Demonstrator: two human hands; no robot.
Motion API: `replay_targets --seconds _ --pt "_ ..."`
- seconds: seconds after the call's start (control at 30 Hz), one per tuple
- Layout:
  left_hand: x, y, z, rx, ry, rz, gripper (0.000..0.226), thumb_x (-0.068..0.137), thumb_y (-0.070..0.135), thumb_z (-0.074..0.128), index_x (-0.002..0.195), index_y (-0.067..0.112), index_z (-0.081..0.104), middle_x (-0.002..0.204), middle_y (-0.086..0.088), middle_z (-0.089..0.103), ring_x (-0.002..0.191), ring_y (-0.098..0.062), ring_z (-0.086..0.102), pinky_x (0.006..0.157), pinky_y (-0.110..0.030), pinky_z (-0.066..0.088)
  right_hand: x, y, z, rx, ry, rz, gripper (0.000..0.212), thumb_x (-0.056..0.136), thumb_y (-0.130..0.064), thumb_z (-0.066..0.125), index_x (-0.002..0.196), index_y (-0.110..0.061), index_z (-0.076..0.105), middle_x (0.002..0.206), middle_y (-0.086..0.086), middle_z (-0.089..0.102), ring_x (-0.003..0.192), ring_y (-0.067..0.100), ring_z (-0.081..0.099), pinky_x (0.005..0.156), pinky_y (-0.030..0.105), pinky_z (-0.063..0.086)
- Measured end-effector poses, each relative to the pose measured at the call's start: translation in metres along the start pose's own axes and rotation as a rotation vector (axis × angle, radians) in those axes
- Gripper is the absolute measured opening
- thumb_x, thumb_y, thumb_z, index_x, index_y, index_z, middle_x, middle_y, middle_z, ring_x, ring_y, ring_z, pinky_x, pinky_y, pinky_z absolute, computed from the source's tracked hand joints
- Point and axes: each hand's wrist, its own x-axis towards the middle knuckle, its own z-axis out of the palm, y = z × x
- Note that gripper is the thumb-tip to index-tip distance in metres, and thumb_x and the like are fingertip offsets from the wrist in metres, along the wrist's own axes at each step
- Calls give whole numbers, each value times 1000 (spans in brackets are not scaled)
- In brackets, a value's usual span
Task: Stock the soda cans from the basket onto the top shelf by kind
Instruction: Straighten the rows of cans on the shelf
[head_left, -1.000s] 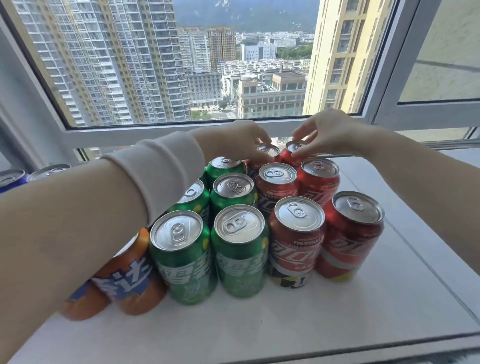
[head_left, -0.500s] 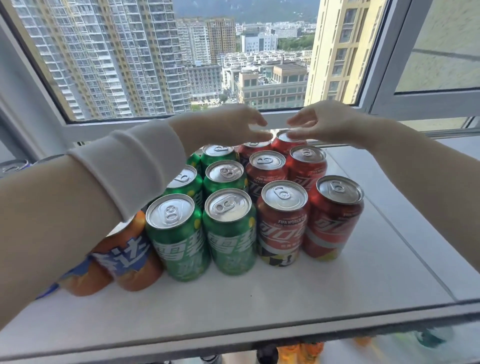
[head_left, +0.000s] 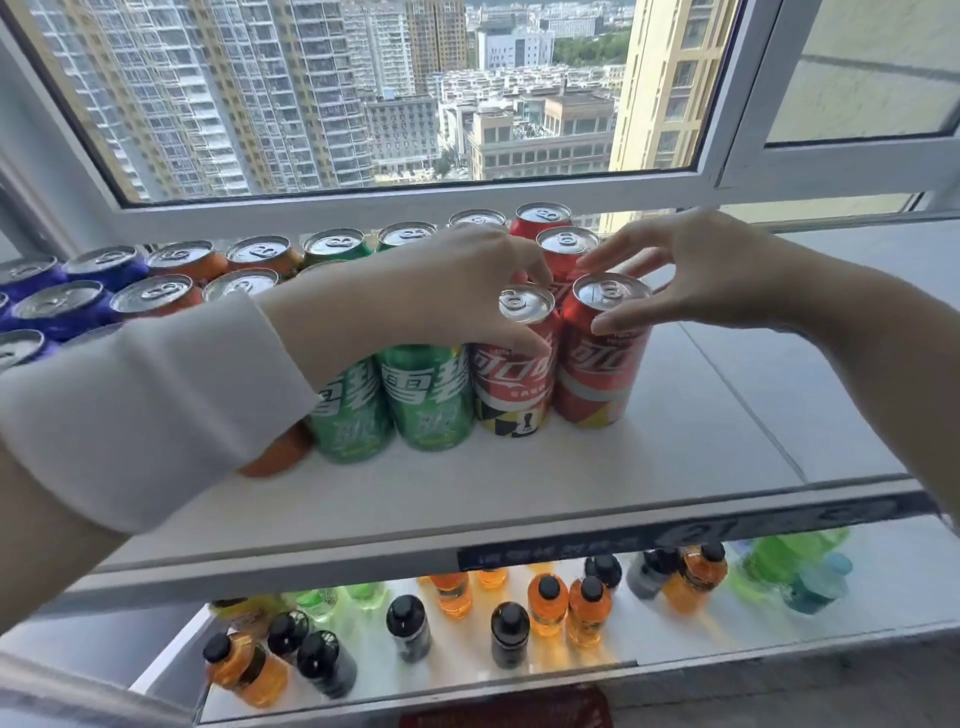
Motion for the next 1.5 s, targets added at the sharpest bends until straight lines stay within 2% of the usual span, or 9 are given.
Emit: replay_targets --seconds 0.17,0.5,0.73,0.83,0.9,1.03,1.23,1.4,1.5 --pt "-3 3 0 -36 44 -20 56 74 47 68 124 22 58 125 5 59 96 -3 46 85 -20 32 -2 5 1 30 90 -31 50 65 -28 82 112 -23 65 105 -5 69 98 15 64 78 24 50" --pt "-10 9 0 -49 49 -25 50 75 46 69 120 25 61 125 7 59 97 -2 45 86 -21 31 -10 5 0 93 40 -30 56 61 -27 83 113 -20 65 103 -6 69 99 12 63 80 28 52" --pt "-11 7 2 -21 9 -3 54 79 47 64 126 23 54 129 7 54 98 1 41 83 -15 27 -8 4 -1 74 -40 -27 65 64 -27 80 124 -23 57 101 -11 65 99 11 60 70 18 46" --pt "-11 3 -3 -72 7 -29 57 76 53 62 126 27 54 125 11 55 101 -4 50 85 -22 35 -8 3 -7 65 -88 -10 70 58 -41 75 124 -26 57 106 -13 63 101 7 59 72 19 46" --pt "-8 -2 -11 -113 43 -57 54 77 53 60 125 27 55 118 11 55 100 -7 54 87 -27 40 -3 3 -12 96 -9 -11 69 58 -46 70 123 -23 58 112 -7 65 103 11 61 80 25 48" --pt "15 -16 -19 -77 94 -105 50 84 39 59 128 15 51 129 -3 56 107 -12 52 94 -26 34 23 8 -16 25 188 -12 55 74 -37 70 121 -11 58 116 6 64 99 17 60 80 24 43" --pt "46 -34 -6 -27 -19 -179 63 79 45 64 131 12 49 132 -4 54 116 -20 51 97 -30 36 60 10 0 -82 96 54 59 74 -32 75 127 -13 54 126 5 60 105 15 55 85 24 38" --pt "50 -38 -8 -53 11 -146 57 76 42 68 123 11 58 122 -3 62 108 -17 56 87 -22 34 70 14 5 -96 162 52 56 70 -31 79 120 -14 61 117 2 65 92 10 55 78 21 40" --pt "49 -38 -9 -84 34 -139 58 74 42 71 121 11 60 115 -3 65 97 -13 58 84 -21 37 69 15 2 25 152 76 55 66 -23 82 116 -10 63 107 3 66 82 9 59 59 12 45"
